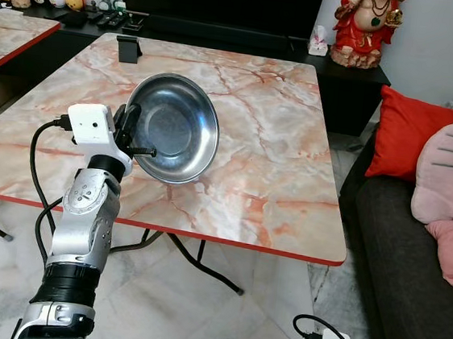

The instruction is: Setting the table

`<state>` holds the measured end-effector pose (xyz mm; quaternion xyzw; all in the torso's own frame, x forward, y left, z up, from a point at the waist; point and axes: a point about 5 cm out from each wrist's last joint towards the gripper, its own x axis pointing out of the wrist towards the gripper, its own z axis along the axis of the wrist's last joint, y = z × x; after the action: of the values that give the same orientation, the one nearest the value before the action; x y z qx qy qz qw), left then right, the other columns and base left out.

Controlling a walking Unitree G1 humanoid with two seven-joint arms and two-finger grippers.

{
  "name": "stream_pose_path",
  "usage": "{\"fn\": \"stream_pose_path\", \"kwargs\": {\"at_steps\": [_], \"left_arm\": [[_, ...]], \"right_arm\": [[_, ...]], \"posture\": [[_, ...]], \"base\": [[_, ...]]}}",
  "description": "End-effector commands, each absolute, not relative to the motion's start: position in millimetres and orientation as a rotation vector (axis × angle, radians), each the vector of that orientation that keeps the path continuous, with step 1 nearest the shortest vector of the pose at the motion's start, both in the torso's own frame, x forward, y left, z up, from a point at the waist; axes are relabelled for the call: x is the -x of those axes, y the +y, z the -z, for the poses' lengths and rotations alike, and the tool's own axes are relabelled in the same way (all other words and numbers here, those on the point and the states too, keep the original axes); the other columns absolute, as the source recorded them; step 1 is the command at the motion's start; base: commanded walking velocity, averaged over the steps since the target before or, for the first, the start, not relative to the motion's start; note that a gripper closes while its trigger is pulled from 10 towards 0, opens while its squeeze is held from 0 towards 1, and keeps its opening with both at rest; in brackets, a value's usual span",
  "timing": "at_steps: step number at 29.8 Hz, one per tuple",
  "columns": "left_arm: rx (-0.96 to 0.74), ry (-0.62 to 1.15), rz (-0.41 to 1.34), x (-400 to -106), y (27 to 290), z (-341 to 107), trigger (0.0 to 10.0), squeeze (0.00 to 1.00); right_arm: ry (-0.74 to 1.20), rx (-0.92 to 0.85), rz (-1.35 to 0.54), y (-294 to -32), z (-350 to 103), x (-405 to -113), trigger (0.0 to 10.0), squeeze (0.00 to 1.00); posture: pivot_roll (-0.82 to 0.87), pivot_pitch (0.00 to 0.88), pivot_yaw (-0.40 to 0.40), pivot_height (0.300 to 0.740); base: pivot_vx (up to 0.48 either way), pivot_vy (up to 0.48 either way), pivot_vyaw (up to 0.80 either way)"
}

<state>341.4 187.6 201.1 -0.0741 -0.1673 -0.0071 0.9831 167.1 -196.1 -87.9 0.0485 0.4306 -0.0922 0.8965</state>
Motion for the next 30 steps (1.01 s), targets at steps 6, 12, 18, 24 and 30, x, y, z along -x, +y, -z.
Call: {"fn": "stream_pose_path", "kwargs": {"at_steps": [6, 12, 18, 24, 30], "left_arm": [[0.153, -0.421, 0.017, -341.9, 186.5, -222.4, 10.0, 0.00], [0.155, -0.426, 0.014, -342.4, 186.3, -223.5, 10.0, 0.00], [0.159, -0.432, 0.012, -342.6, 186.1, -225.0, 10.0, 0.00], [0.158, -0.430, 0.015, -342.9, 184.6, -224.9, 10.0, 0.00], [0.150, -0.428, 0.017, -342.7, 184.5, -224.4, 10.0, 0.00]], "right_arm": [[0.910, -0.104, 0.195, -200.2, 88.7, -165.0, 10.0, 0.00], [0.902, -0.101, 0.197, -200.7, 87.8, -166.6, 10.0, 0.00], [0.901, -0.099, 0.197, -199.9, 87.5, -167.7, 10.0, 0.00], [0.899, -0.101, 0.190, -198.8, 87.3, -168.4, 10.0, 0.00], [0.899, -0.101, 0.191, -199.5, 87.4, -167.8, 10.0, 0.00]], "posture": [[0.05, 0.000, -0.043, 0.740], [0.04, 0.000, -0.043, 0.740], [0.04, 0.000, -0.043, 0.740], [0.04, 0.000, -0.045, 0.740], [0.04, 0.000, -0.045, 0.740]], "base": [[0.000, 0.000, -0.45], [0.000, 0.000, 0.00], [0.000, 0.000, 0.00], [0.162, 0.000, 0.00], [0.252, 0.000, 0.00]]}}
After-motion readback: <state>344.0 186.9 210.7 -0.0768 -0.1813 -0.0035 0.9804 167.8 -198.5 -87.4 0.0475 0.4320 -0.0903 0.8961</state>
